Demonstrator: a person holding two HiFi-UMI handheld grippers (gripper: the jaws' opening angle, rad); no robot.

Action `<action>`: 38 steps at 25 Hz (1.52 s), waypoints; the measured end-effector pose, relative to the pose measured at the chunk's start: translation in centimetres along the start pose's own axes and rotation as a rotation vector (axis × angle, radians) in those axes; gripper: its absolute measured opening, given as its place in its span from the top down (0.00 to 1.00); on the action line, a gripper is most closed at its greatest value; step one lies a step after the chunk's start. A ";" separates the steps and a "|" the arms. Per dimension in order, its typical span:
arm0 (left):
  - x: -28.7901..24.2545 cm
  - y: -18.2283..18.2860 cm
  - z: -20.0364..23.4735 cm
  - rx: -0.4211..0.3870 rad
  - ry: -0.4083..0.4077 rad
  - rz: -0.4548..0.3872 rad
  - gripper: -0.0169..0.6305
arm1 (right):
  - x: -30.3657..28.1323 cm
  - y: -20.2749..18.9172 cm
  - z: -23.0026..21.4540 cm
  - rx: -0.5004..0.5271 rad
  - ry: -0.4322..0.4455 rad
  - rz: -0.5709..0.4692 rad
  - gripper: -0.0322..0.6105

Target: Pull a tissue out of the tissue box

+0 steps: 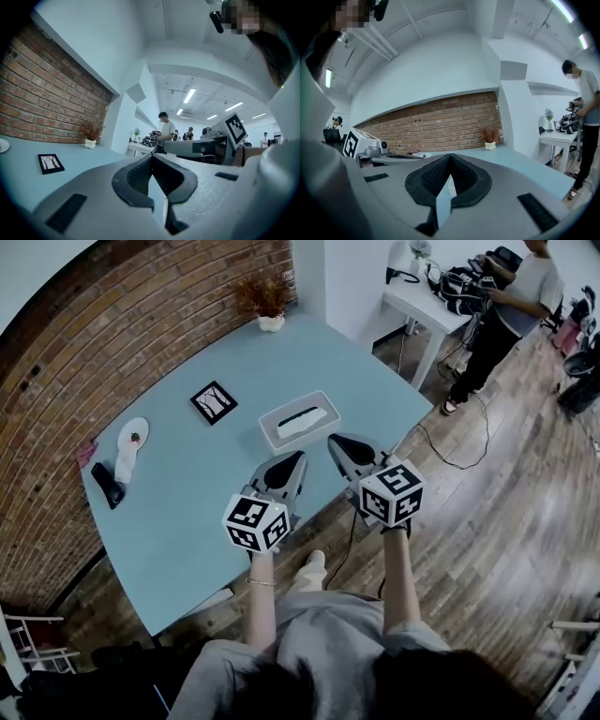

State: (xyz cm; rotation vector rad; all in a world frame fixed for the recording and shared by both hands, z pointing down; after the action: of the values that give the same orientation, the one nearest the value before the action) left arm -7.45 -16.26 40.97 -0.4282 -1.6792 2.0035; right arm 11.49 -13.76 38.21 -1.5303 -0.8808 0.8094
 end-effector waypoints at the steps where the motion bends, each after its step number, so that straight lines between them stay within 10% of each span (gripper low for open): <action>1: -0.2 -0.1 0.6 0.005 0.003 0.005 0.97 | -0.7 -0.2 -0.2 0.003 0.002 0.009 0.95; 17: -3.1 -2.8 6.3 0.075 0.058 0.095 0.97 | -7.1 -2.9 -4.4 0.112 0.009 0.173 0.95; 38: -6.1 -6.7 5.6 0.148 0.308 0.130 0.97 | -14.7 -7.1 -10.2 0.503 0.516 0.590 0.85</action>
State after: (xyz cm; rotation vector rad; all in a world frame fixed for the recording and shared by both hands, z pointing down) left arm -4.20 -23.38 48.21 -0.7660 -1.3364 2.0152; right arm 12.54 -30.91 46.89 -1.4416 0.1684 0.8990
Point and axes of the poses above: the fingertips, and each gripper's own axes: x backward along the fingers, z to its left, y out of its top, the point moved 10 cm from there along x, backward along the fingers, and after that the axes turned 8 degrees about -z, right-handed, at the moved point
